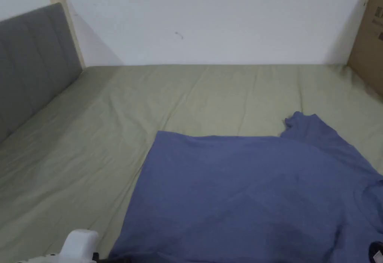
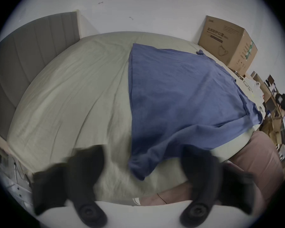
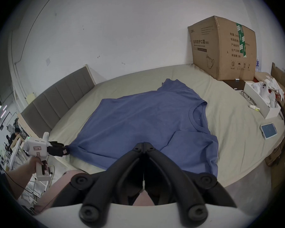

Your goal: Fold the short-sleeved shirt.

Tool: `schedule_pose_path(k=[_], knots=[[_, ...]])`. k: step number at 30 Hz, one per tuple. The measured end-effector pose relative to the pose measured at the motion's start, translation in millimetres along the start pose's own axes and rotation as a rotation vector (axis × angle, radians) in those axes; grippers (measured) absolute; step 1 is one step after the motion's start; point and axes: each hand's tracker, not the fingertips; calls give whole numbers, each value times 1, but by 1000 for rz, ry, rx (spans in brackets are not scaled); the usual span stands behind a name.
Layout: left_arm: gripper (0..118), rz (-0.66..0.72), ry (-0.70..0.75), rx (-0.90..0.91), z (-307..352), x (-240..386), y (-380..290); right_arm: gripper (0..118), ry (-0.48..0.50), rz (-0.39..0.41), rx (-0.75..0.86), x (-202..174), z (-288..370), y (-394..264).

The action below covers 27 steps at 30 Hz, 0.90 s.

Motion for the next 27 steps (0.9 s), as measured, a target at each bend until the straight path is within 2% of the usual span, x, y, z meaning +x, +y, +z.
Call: schedule_pose_path(k=[2, 4, 6, 7, 9, 10, 11, 12, 13, 14, 16, 18, 19, 20, 21, 22, 23, 27], knots=[[4, -30, 8, 8, 1, 10, -8, 0, -11, -11, 1, 7, -1, 1], [4, -33, -12, 40, 8, 17, -6, 0, -29, -57, 23, 20, 1, 2], [4, -50, 18, 88, 18, 27, -8, 0, -35, -129, 45, 42, 3, 3], [4, -18, -26, 101, 23, 32, -9, 0, -77, -165, 48, 54, 3, 3], [4, 11, -46, 125, 27, 27, -6, 0, -126, -201, 25, 78, -2, 0], [4, 16, -46, 135, 31, 31, -5, 1, -119, -210, -23, 93, -9, -3], [4, 1, -34, 142, 34, 33, -4, 20, -142, -233, -66, 105, -14, -8], [4, 8, -44, 142, 35, 31, 1, 80, -176, -255, -116, 116, -22, -13], [4, 13, -50, 144, 36, 34, 2, 115, -186, -267, -208, 133, -34, -24], [4, 16, -50, 147, 37, 37, 3, 116, -175, -259, -176, 141, -39, -27], [4, 17, -51, 146, 38, 38, 8, 116, -270, -284, -297, 156, -53, -41], [4, 16, -48, 140, 37, 42, 10, 115, -265, -275, -365, 167, -61, -51], [4, 24, -54, 132, 36, 46, 11, 113, -264, -272, -333, 168, -64, -54], [4, 13, -38, 123, 36, 44, 12, 106, -267, -255, -338, 168, -66, -54], [4, 8, -27, 111, 35, 44, 13, 78, -273, -232, -347, 164, -66, -57], [4, 9, -12, 95, 33, 45, 13, 43, -281, -203, -370, 161, -68, -57], [4, 16, -6, 84, 33, 46, 13, 30, -264, -187, -394, 159, -71, -57], [4, 80, -5, 55, 32, 41, 11, 8, -245, -126, -376, 149, -66, -54]])
